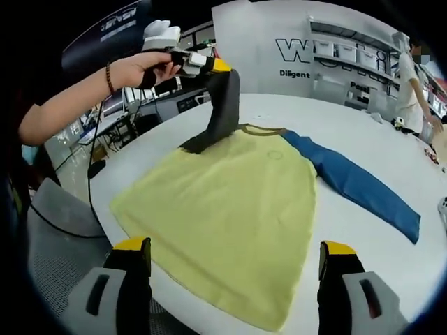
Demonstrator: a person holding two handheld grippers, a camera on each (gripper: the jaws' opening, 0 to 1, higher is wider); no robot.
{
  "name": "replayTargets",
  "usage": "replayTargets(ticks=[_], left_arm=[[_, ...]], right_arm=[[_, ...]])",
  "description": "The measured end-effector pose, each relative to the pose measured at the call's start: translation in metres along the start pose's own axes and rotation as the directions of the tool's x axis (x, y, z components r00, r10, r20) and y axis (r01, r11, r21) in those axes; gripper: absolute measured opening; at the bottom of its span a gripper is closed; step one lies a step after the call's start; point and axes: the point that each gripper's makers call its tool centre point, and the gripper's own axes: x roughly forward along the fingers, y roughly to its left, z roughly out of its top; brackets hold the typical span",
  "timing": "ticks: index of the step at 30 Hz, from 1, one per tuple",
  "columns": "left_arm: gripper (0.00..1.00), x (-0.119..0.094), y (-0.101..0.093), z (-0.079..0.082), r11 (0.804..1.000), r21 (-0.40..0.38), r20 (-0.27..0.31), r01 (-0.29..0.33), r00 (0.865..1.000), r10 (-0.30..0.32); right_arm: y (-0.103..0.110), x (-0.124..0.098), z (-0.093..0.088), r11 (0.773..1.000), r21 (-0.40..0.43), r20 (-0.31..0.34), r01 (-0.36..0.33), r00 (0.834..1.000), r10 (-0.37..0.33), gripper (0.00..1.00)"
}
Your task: Fold the garment on the visible template until the final outline fits inside the template.
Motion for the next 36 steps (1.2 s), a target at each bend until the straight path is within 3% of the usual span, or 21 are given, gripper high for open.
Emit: replayTargets(ticks=[10,19,27,29,32,36], left_arm=[[0.01,0.025,-0.019,-0.022,0.999,-0.031,0.004,0.037,0.999,-0.037],[0.01,0.047,-0.030,-0.048,0.994,-0.108,-0.045,0.025,0.999,-0.030],[0.01,0.069,-0.048,-0.069,0.997,-0.067,-0.099,0.032,0.994,-0.039],[0.01,0.079,-0.048,-0.077,0.999,0.035,-0.132,0.036,0.991,-0.031],[0.01,0.085,-0.058,-0.079,0.999,-0.015,-0.127,0.050,0.991,-0.052],[0.01,0.094,-0.063,-0.090,0.999,0.011,-0.151,0.049,0.987,-0.047]], right_arm=[[-0.003,0.002,-0.002,1.000,0.006,-0.018,0.011,1.000,-0.011,0.99],[-0.005,0.002,-0.007,1.000,0.021,-0.036,0.009,0.999,-0.009,0.99],[-0.010,0.000,-0.009,1.000,0.015,-0.045,0.019,0.999,-0.018,0.99],[-0.010,0.001,-0.010,1.000,0.021,-0.043,0.018,0.999,-0.017,0.99],[-0.010,0.002,-0.011,0.999,0.029,-0.053,0.013,0.999,-0.011,0.99],[-0.010,0.002,-0.010,1.000,0.013,-0.057,0.018,0.998,-0.017,0.99]])
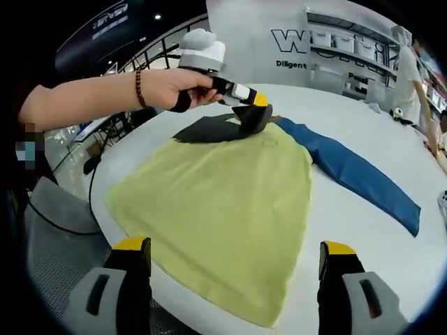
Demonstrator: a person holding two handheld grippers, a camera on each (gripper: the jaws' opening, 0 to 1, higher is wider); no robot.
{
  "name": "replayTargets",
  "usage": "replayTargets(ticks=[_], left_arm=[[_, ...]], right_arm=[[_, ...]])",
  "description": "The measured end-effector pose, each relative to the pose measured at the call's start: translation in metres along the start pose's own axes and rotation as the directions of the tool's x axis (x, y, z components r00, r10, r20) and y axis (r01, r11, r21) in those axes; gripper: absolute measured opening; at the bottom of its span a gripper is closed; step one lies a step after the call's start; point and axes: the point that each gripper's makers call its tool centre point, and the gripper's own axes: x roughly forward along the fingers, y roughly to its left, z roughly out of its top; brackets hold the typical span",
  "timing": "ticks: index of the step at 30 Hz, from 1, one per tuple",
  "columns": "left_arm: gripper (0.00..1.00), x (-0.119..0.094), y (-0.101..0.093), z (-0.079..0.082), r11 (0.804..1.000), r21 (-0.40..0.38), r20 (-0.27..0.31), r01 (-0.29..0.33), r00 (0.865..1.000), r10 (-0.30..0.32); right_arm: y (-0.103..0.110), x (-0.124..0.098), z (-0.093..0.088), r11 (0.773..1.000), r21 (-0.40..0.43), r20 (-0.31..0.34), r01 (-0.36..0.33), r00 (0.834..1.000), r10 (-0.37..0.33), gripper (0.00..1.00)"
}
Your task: Fold the garment on the visible template until the final outline fits inside the template.
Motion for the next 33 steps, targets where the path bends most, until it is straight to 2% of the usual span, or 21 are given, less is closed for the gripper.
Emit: replayTargets(ticks=[2,8,12,13,14,16,18,20,26,33], left_arm=[[0.01,0.007,-0.003,-0.007,0.996,0.084,-0.014,0.016,1.000,-0.015],[0.00,0.016,-0.009,-0.015,0.988,0.154,-0.043,0.028,0.999,-0.022],[0.00,0.022,-0.009,-0.023,0.990,0.137,-0.058,0.030,0.998,-0.022],[0.00,0.024,-0.011,-0.028,0.998,0.054,-0.071,0.034,0.997,-0.030],[0.00,0.028,-0.013,-0.029,0.998,0.048,-0.073,0.050,0.996,-0.047],[0.00,0.032,-0.011,-0.031,0.995,0.093,-0.079,0.033,0.997,-0.026],[0.00,0.035,-0.013,-0.031,0.995,0.093,-0.079,0.034,0.997,-0.027],[0.00,0.040,-0.013,-0.036,0.997,0.063,-0.097,0.034,0.995,-0.028],[0.00,0.043,-0.015,-0.048,0.999,0.038,-0.129,0.025,0.992,-0.020],[0.00,0.046,-0.015,-0.051,1.000,0.000,-0.127,0.013,0.992,-0.013]], right_arm=[[0.001,0.000,0.000,1.000,-0.002,-0.002,-0.004,1.000,0.004,0.99],[-0.003,0.001,-0.003,1.000,0.017,-0.004,0.007,1.000,-0.007,0.99],[-0.003,0.002,-0.004,1.000,0.022,-0.008,0.008,1.000,-0.008,0.99],[-0.003,0.002,-0.005,1.000,0.019,-0.011,0.009,1.000,-0.008,0.99],[-0.003,0.002,-0.005,1.000,0.017,-0.012,0.006,1.000,-0.006,0.99],[-0.002,0.002,-0.004,1.000,0.020,-0.012,0.008,1.000,-0.008,0.99],[-0.003,0.002,-0.003,1.000,0.023,-0.010,0.011,1.000,-0.010,0.99],[-0.003,0.001,-0.001,1.000,0.022,-0.007,0.011,1.000,-0.011,0.99],[-0.007,-0.002,-0.002,0.999,0.026,-0.009,0.022,1.000,-0.022,0.99],[-0.009,-0.004,-0.003,0.999,0.033,-0.011,0.031,0.999,-0.030,0.99]])
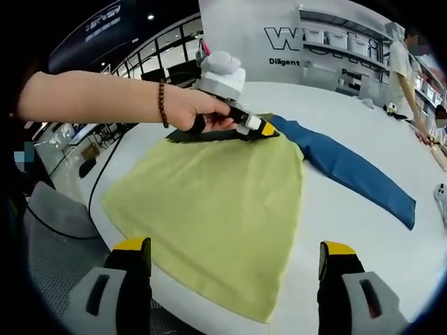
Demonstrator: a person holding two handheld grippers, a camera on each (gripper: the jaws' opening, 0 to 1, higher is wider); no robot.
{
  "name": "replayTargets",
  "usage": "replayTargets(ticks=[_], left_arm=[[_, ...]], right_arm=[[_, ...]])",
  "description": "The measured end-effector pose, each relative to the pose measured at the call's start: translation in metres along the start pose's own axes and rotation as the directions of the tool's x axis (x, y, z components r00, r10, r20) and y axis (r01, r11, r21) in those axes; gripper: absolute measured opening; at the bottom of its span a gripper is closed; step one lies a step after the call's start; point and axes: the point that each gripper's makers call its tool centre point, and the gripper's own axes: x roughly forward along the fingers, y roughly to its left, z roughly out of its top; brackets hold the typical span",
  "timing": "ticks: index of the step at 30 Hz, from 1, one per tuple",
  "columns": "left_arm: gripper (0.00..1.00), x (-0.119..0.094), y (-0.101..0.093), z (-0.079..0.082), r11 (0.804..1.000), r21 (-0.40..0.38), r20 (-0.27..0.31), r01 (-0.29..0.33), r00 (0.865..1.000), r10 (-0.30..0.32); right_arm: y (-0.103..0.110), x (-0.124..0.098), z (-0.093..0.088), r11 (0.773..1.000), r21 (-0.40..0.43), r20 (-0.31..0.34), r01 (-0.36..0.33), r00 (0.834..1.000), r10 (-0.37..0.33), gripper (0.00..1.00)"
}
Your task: Fold the garment on the visible template until the final outline fits inside the template.
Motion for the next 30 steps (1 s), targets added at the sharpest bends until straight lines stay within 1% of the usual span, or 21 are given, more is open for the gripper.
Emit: replayTargets(ticks=[2,3,5,6,7,9,11,13,15,16,17,18,19,21,22,23,24,27,28,29,30], left_arm=[[0.00,-0.001,0.000,-0.001,1.000,-0.026,0.006,-0.011,1.000,0.011],[0.00,-0.001,-0.001,-0.002,1.000,-0.021,0.005,-0.010,1.000,0.010],[0.00,-0.003,-0.002,-0.001,1.000,0.029,0.009,0.007,1.000,-0.008],[0.00,-0.004,-0.001,-0.001,1.000,0.021,0.016,0.010,1.000,-0.010],[0.01,-0.005,-0.002,0.001,1.000,0.010,0.031,0.020,0.999,-0.020],[0.05,-0.011,-0.001,0.005,0.998,-0.046,0.051,0.043,0.998,-0.041],[0.13,-0.017,0.000,0.008,0.994,-0.088,0.059,0.065,0.996,-0.060],[0.19,-0.021,0.003,0.011,0.992,-0.095,0.064,0.085,0.995,-0.079],[0.20,-0.026,0.007,0.013,0.987,-0.138,0.076,0.088,0.994,-0.078],[0.23,-0.029,0.009,0.015,0.983,-0.159,0.082,0.090,0.994,-0.077],[0.27,-0.033,0.011,0.015,0.975,-0.199,0.085,0.102,0.993,-0.087],[0.29,-0.038,0.014,0.012,0.968,-0.232,0.066,0.100,0.994,-0.087],[0.30,-0.042,0.020,0.006,0.949,-0.297,0.040,0.100,0.995,-0.093],[0.29,-0.044,0.024,0.005,0.915,-0.383,0.049,0.124,0.992,-0.113],[0.29,-0.045,0.029,0.006,0.886,-0.443,0.055,0.137,0.990,-0.126],[0.28,-0.046,0.029,0.006,0.878,-0.457,0.056,0.144,0.989,-0.133],[0.29,-0.051,0.029,0.007,0.854,-0.490,0.064,0.172,0.985,-0.162],[0.28,-0.049,0.024,0.011,0.814,-0.534,0.074,0.231,0.971,-0.227],[0.28,-0.048,0.024,0.011,0.807,-0.543,0.077,0.233,0.971,-0.228],[0.28,-0.046,0.022,0.011,0.793,-0.558,0.077,0.246,0.966,-0.246],[0.26,-0.044,0.019,0.009,0.789,-0.558,0.060,0.257,0.961,-0.271]], right_arm=[[0.001,0.000,-0.001,1.000,-0.002,-0.002,0.001,1.000,-0.001,0.99],[0.001,0.000,0.000,1.000,-0.003,-0.002,-0.001,1.000,0.001,0.99],[0.002,0.000,0.001,1.000,-0.003,0.003,-0.001,1.000,0.001,0.99],[0.002,0.000,0.001,1.000,-0.003,0.004,-0.001,1.000,0.001,0.99],[0.002,0.000,0.001,1.000,-0.003,0.005,-0.001,1.000,0.001,0.99],[0.002,0.000,0.000,1.000,0.000,0.004,0.000,1.000,0.000,0.99],[0.003,0.001,0.000,1.000,0.002,0.002,-0.004,1.000,0.004,0.99],[0.005,0.001,0.000,1.000,-0.002,0.000,-0.007,1.000,0.007,0.99],[0.005,0.001,0.000,1.000,-0.004,0.002,-0.008,1.000,0.008,0.99],[0.005,0.001,0.000,1.000,-0.004,0.002,-0.008,1.000,0.008,0.99],[0.005,0.001,0.000,1.000,-0.003,0.002,-0.009,1.000,0.009,0.99],[0.005,0.001,0.000,1.000,-0.001,0.000,-0.009,1.000,0.009,0.99],[0.004,0.002,0.001,1.000,0.000,0.003,-0.007,1.000,0.007,0.99],[0.004,0.001,0.002,1.000,-0.002,0.007,-0.007,1.000,0.007,0.99],[0.003,0.001,0.002,1.000,-0.002,0.009,-0.005,1.000,0.005,0.99],[0.002,0.001,0.002,1.000,-0.002,0.009,-0.005,1.000,0.005,0.99],[0.002,0.001,0.003,1.000,-0.002,0.010,-0.004,1.000,0.004,0.99],[0.003,0.001,0.002,1.000,0.000,0.009,-0.006,1.000,0.006,0.99],[0.004,0.001,0.002,1.000,-0.002,0.008,-0.007,1.000,0.007,0.99],[0.004,0.000,0.002,1.000,-0.003,0.007,-0.006,1.000,0.006,0.99],[0.004,0.000,0.002,1.000,-0.003,0.008,-0.006,1.000,0.006,0.99]])
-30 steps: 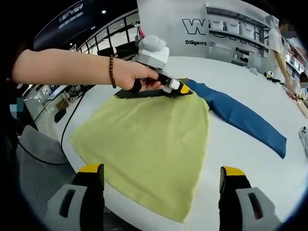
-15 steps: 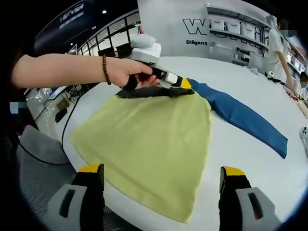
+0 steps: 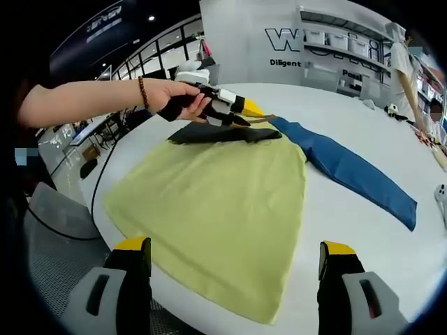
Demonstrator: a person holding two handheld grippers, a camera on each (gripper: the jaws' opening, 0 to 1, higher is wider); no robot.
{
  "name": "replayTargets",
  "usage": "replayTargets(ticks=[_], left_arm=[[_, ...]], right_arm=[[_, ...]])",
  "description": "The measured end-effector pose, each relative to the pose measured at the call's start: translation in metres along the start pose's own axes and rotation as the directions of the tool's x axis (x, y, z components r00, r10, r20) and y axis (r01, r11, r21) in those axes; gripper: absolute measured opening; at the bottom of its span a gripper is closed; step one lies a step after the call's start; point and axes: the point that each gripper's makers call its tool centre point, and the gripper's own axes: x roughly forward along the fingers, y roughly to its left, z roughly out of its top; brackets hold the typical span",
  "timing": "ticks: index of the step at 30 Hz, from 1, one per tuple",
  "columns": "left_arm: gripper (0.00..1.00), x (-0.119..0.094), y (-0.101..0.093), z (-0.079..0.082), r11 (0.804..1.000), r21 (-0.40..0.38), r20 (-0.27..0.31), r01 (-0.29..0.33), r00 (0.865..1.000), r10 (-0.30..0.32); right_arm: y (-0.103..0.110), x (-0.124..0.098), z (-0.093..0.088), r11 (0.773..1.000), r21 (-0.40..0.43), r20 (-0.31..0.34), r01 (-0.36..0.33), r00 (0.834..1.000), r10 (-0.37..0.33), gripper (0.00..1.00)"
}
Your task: Fold the garment on the visible template until the final outline fits inside the template.
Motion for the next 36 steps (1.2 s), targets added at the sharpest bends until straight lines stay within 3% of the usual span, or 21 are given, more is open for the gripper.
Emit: replayTargets(ticks=[3,9,15,20,24,27,32,36], left_arm=[[0.25,0.006,0.005,-0.010,0.996,0.090,-0.076,-0.019,0.997,0.026],[0.20,0.009,0.003,-0.020,0.995,0.102,-0.102,-0.021,0.994,0.032],[0.00,0.004,0.000,-0.030,0.990,0.135,-0.117,-0.032,0.992,0.048],[0.00,0.004,-0.003,-0.035,0.991,0.131,-0.134,-0.034,0.990,0.052],[0.00,0.002,-0.011,-0.024,0.999,0.024,-0.091,-0.023,0.996,0.025],[0.00,-0.001,-0.020,-0.020,0.999,-0.047,-0.092,0.011,0.996,-0.016],[0.00,-0.006,-0.031,-0.009,0.997,-0.065,-0.044,0.046,0.998,-0.049],[0.00,-0.006,-0.044,-0.001,0.985,-0.142,0.018,0.101,0.995,-0.099]], right_arm=[[0.001,-0.001,-0.001,1.000,0.002,0.002,0.000,1.000,0.000,0.99],[-0.003,-0.004,-0.003,1.000,0.009,0.001,0.011,1.000,-0.011,0.99],[-0.004,-0.005,-0.004,1.000,0.016,0.000,0.017,1.000,-0.017,0.99],[-0.004,-0.004,-0.003,1.000,0.017,0.002,0.018,1.000,-0.018,0.99],[-0.004,-0.004,-0.002,1.000,0.019,0.006,0.019,1.000,-0.020,0.99],[-0.005,-0.004,-0.003,1.000,0.020,0.005,0.020,1.000,-0.020,0.99],[-0.006,-0.004,-0.005,0.999,0.027,0.006,0.020,1.000,-0.020,0.99],[-0.006,-0.004,-0.004,0.999,0.029,0.010,0.018,1.000,-0.019,0.99]])
